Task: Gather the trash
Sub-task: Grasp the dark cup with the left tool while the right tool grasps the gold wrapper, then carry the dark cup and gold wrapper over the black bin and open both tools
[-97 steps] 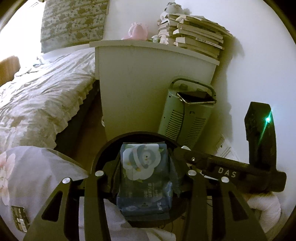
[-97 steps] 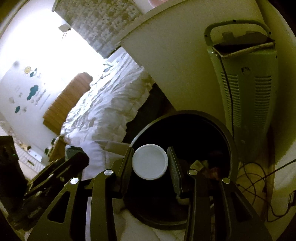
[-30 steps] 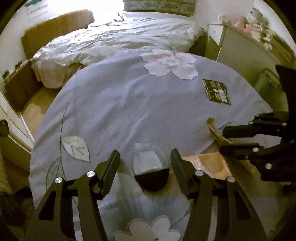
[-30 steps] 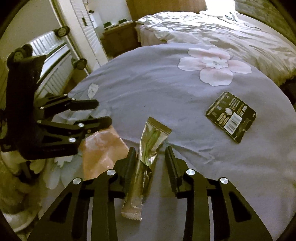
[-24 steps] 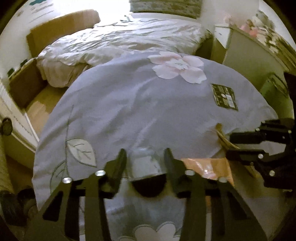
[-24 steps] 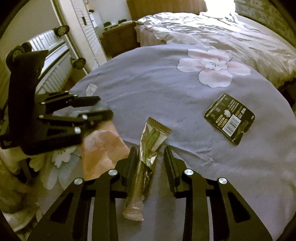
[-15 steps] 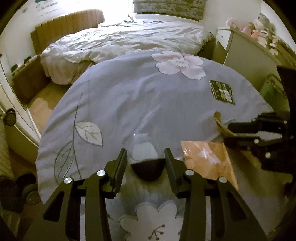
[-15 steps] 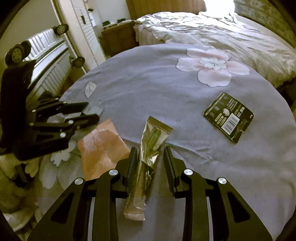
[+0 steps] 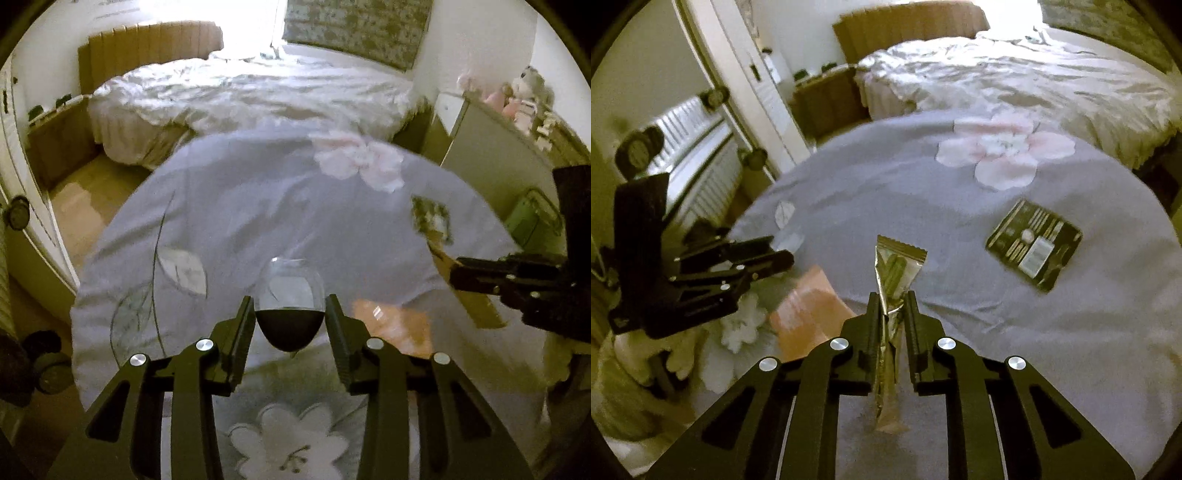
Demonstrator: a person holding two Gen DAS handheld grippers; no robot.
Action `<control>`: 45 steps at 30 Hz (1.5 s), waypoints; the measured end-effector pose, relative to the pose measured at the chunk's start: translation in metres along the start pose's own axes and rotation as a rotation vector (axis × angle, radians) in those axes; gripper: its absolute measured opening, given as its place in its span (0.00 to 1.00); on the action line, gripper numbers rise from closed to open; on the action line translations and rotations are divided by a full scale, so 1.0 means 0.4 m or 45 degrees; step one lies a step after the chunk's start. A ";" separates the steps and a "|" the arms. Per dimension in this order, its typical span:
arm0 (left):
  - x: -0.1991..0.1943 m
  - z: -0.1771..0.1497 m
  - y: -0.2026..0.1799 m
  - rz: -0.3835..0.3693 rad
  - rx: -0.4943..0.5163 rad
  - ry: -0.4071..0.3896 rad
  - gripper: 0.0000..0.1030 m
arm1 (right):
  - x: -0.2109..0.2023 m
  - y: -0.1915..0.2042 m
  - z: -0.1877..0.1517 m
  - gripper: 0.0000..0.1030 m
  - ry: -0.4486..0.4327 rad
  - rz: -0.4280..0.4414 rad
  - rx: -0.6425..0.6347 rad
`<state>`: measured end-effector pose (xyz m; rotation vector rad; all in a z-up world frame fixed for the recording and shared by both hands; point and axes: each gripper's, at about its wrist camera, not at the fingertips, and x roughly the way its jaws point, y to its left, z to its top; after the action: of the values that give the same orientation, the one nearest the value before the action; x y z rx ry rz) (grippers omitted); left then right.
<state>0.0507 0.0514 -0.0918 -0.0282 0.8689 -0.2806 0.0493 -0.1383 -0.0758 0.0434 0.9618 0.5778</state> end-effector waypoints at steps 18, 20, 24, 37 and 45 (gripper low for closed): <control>-0.032 0.236 -0.488 -0.358 0.250 -0.241 0.37 | -0.408 -0.312 0.006 0.14 -0.510 -0.096 0.350; -0.021 0.246 -0.541 -0.393 0.277 -0.246 0.37 | -0.455 -0.369 -0.018 0.14 -0.553 -0.143 0.406; 0.013 0.260 -0.646 -0.457 0.332 -0.238 0.37 | -0.521 -0.462 -0.067 0.14 -0.609 -0.217 0.500; 0.109 0.248 -0.854 -0.563 0.454 -0.178 0.37 | -0.571 -0.664 -0.216 0.14 -0.621 -0.353 0.719; 0.162 0.237 -0.904 -0.566 0.487 -0.126 0.37 | -0.553 -0.721 -0.276 0.14 -0.591 -0.374 0.796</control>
<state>0.0781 -0.3219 -0.0289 0.1211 0.6922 -0.8519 -0.0049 -0.5136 -0.0542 0.5623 0.6441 -0.0273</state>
